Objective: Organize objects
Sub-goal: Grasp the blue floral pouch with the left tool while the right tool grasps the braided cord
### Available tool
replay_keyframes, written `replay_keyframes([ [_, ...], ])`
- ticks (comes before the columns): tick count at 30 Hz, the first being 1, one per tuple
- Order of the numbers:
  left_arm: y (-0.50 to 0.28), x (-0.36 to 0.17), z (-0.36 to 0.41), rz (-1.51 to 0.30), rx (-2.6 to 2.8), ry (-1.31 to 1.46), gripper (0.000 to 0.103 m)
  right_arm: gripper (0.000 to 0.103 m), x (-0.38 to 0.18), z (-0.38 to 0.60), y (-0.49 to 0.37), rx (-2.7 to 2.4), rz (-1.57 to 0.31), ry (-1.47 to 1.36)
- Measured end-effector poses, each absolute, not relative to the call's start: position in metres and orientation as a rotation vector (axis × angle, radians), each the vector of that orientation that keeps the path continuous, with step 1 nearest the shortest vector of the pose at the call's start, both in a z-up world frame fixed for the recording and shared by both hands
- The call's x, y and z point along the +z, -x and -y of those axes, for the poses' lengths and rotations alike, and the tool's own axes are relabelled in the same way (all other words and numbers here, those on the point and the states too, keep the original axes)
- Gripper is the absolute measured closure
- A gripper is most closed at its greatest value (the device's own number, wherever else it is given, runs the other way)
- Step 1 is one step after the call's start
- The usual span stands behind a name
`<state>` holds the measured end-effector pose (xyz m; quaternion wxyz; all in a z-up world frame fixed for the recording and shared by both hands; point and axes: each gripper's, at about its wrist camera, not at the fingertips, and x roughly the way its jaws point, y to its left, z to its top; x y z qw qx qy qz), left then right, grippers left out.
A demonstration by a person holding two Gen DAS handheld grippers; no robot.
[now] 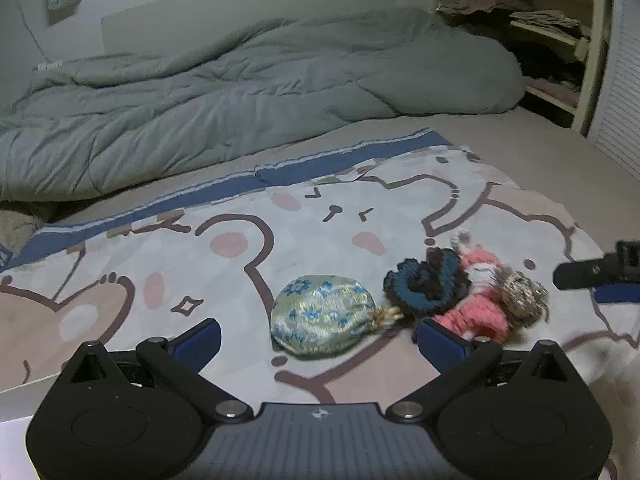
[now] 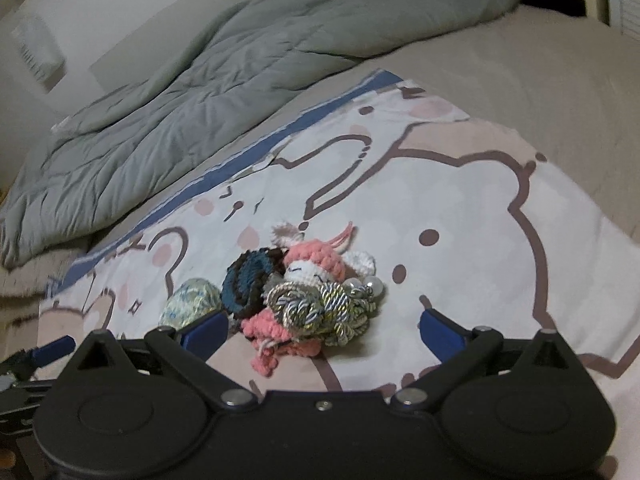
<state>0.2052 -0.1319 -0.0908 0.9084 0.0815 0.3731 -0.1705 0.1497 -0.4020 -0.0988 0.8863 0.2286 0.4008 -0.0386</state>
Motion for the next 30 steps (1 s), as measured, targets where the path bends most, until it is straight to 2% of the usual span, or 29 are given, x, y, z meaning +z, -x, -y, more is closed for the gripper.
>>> replay_keyframes([
  [8, -0.245, -0.12, 0.148, -0.79, -0.335, -0.189, 0.0, 0.0, -0.113, 0.403, -0.175, -0.158, -0.856, -0.489],
  [14, -0.267, -0.148, 0.146, -0.837, -0.307, -0.083, 0.0, 0.0, -0.124, 0.402, -0.19, -0.181, -0.856, -0.501],
  [19, -0.28, -0.175, 0.139, -0.906, -0.282, 0.016, 0.0, 0.0, -0.134, 0.388, -0.197, -0.154, -0.91, -0.398],
  [26, -0.283, -0.176, 0.147, -0.896, -0.277, 0.024, 0.0, 0.0, -0.14, 0.406, -0.181, -0.205, -0.968, -0.412],
  [27, -0.283, -0.176, 0.149, -0.886, -0.279, 0.004, 0.0, 0.001, -0.141, 0.409, -0.18, -0.231, -0.996, -0.401],
  [30, -0.282, -0.175, 0.155, -0.857, -0.284, -0.044, 0.0, 0.012, -0.142, 0.418, -0.173, -0.246, -1.031, -0.414],
])
